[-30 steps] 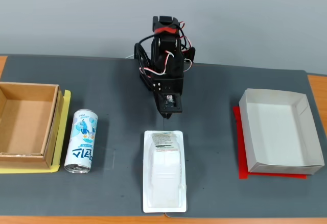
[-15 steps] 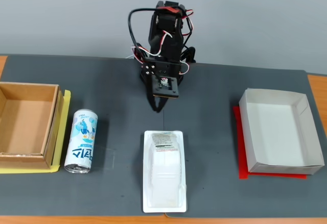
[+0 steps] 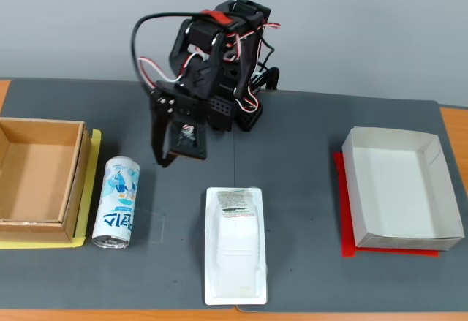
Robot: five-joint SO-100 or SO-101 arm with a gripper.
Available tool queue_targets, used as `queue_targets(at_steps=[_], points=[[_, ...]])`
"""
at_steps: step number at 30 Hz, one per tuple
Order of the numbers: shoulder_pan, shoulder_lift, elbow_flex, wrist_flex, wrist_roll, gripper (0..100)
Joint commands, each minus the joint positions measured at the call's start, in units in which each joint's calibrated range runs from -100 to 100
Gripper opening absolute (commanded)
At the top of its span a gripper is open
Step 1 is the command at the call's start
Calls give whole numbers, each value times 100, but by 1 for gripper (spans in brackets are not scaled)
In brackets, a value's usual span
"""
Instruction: Pick the can and put it in the brown box
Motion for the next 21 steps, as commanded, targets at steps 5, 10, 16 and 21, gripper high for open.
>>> queue_targets(at_steps=[5,10,16,21], points=[[554,862,-365,9,456,1],[805,1421,-401,0,472,13],[960,1794,-392,0,451,35],[935,2039,-401,0,451,48]])
